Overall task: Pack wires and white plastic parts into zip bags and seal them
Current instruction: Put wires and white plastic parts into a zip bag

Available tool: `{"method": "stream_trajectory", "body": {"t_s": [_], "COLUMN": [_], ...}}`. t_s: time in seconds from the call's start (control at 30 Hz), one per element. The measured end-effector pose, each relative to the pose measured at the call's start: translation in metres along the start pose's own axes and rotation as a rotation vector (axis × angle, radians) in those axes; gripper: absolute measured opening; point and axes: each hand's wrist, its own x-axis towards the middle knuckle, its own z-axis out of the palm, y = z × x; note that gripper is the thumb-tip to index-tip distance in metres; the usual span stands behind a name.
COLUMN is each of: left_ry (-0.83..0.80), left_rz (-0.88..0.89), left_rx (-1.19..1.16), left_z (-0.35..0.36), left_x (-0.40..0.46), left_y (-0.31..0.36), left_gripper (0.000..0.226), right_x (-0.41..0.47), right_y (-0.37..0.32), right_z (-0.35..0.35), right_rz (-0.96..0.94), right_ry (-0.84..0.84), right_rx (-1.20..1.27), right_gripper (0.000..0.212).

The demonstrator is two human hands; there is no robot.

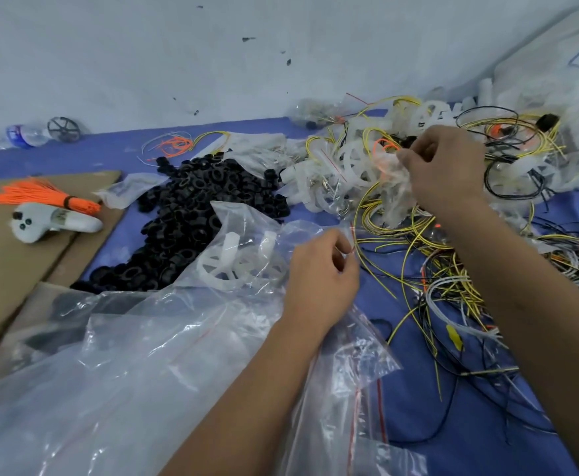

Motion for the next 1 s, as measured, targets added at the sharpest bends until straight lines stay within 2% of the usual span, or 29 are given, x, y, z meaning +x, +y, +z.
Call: {"method": "stream_trajectory", "body": {"t_s": [0.03, 0.1, 0.13, 0.17, 0.3, 0.43, 0.5, 0.57, 0.67, 0.8, 0.9, 1.0], "left_ry": [-0.001, -0.005, -0.003, 0.001, 0.030, 0.069, 0.103, 0.145, 0.216, 0.306, 0.363, 0.393], "left_rz": [-0.008, -0.017, -0.018, -0.018, -0.033, -0.073, -0.100, -0.154, -0.233, -0.240, -0.104, 0.076], "left_rx": [-0.006, -0.017, -0.025, -0.032, -0.052, -0.087, -0.104, -0.152, -0.180, -0.205, -0.162, -0.012], "left_z": [0.000, 0.000, 0.000, 0.000, 0.000, -0.001, -0.002, -0.003, -0.004, -0.006, -0.009, -0.010], "left_x": [0.000, 0.000, 0.000, 0.001, 0.001, 0.001, 0.001, 0.002, 0.005, 0.003, -0.001, -0.003], "left_y": [0.000, -0.001, -0.001, -0.002, -0.002, -0.002, -0.002, -0.002, -0.001, 0.002, 0.007, 0.014], "left_gripper": [0.013, 0.014, 0.015, 0.016, 0.017, 0.020, 0.019, 0.020, 0.016, 0.015, 0.012, 0.010], "right_x": [-0.002, -0.008, -0.013, -0.018, -0.027, -0.035, -0.045, -0.061, -0.091, -0.114, -0.115, -0.118], "right_y": [-0.002, -0.003, -0.003, -0.001, 0.007, 0.002, -0.002, -0.009, -0.019, -0.022, -0.021, -0.022], "right_z": [0.000, 0.003, 0.005, 0.008, 0.009, -0.005, -0.010, -0.009, 0.006, 0.030, 0.033, 0.031], "right_rz": [-0.031, -0.068, -0.080, -0.099, -0.117, -0.149, -0.140, -0.075, 0.052, 0.121, 0.084, -0.021], "right_ry": [-0.053, -0.230, -0.306, -0.348, -0.256, 0.055, 0.190, 0.244, 0.151, -0.044, -0.079, -0.127], "right_rx": [-0.062, -0.250, -0.329, -0.369, -0.263, -0.111, -0.039, 0.143, 0.390, 0.447, 0.428, 0.360], "right_gripper": [0.025, 0.056, 0.065, 0.065, 0.035, 0.017, 0.015, 0.015, 0.013, 0.008, 0.011, 0.008]}}
